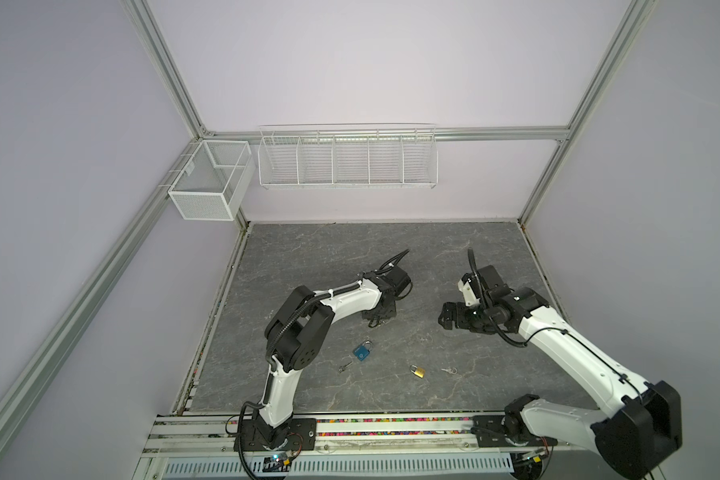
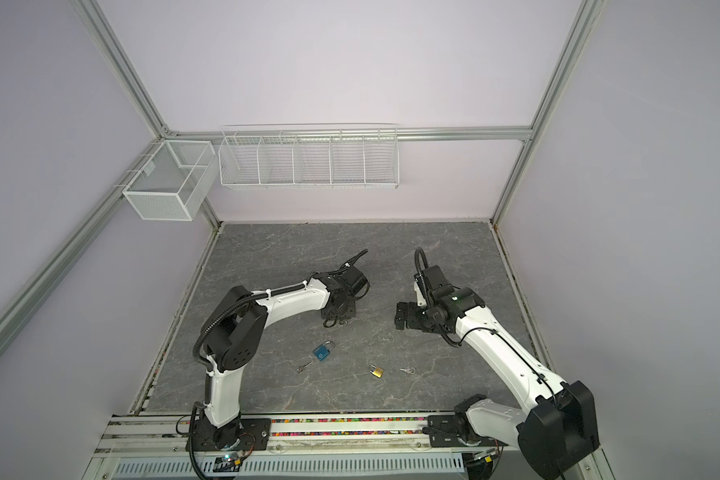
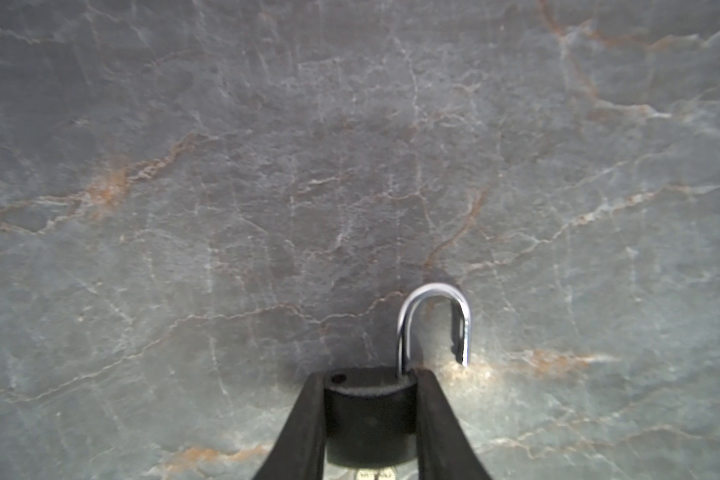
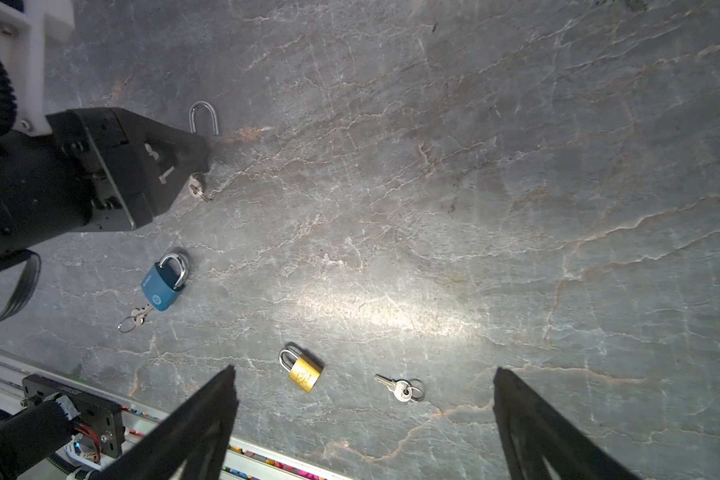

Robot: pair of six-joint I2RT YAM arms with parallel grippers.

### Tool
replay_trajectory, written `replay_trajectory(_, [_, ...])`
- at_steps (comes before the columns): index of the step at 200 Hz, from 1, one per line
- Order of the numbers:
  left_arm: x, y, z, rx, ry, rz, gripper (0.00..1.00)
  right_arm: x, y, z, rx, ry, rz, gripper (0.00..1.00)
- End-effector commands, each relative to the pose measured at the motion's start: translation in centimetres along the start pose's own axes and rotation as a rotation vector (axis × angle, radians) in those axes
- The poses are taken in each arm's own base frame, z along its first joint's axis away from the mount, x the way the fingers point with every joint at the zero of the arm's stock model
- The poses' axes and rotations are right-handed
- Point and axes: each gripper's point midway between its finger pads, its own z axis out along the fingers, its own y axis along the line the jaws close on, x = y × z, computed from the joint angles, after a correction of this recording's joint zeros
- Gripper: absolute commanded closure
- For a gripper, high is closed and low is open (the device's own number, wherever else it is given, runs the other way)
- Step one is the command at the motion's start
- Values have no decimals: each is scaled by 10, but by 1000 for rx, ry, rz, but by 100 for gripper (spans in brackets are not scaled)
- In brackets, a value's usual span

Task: Unlock with the key
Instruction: 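Set the black padlock on the table and open the left gripper, then move the right gripper over the loose silver key while the left gripper lifts away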

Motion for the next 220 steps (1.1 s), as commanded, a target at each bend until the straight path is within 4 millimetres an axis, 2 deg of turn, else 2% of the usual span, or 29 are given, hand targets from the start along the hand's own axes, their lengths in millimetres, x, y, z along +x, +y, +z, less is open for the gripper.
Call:
replay_trajectory(1, [8, 8, 6, -23, 35, -19, 64, 4, -3, -3, 2, 10, 4, 3])
replay_trajectory(20, [4, 8, 3, -18, 20, -29, 56, 6, -4, -3, 9, 23, -2, 3])
replay_trajectory(59, [0, 5, -10, 14, 5, -45, 47, 9, 0, -5, -13, 39, -4, 3])
replay_trajectory(104, [-12, 2, -51, 106, -62, -88, 40, 23, -1, -12, -23, 80, 16, 3])
replay_trajectory(108, [-12, 3, -55, 116, -71, -95, 40, 30, -5, -13, -6, 108, 26, 3])
replay_trajectory(127, [-14, 3, -76, 189, -115, -131, 40, 42, -11, -14, 22, 152, 57, 4])
replay_trajectory(177, [-6, -18, -124, 456, -206, -165, 40, 72, -13, 2, 31, 240, 139, 14])
replay_trajectory(185, [-3, -24, -131, 499, -216, -155, 40, 85, -20, 11, 54, 271, 161, 17])
replay_trajectory(220, [5, -39, -147, 633, -232, -173, 42, 105, -30, 26, 96, 303, 185, 31])
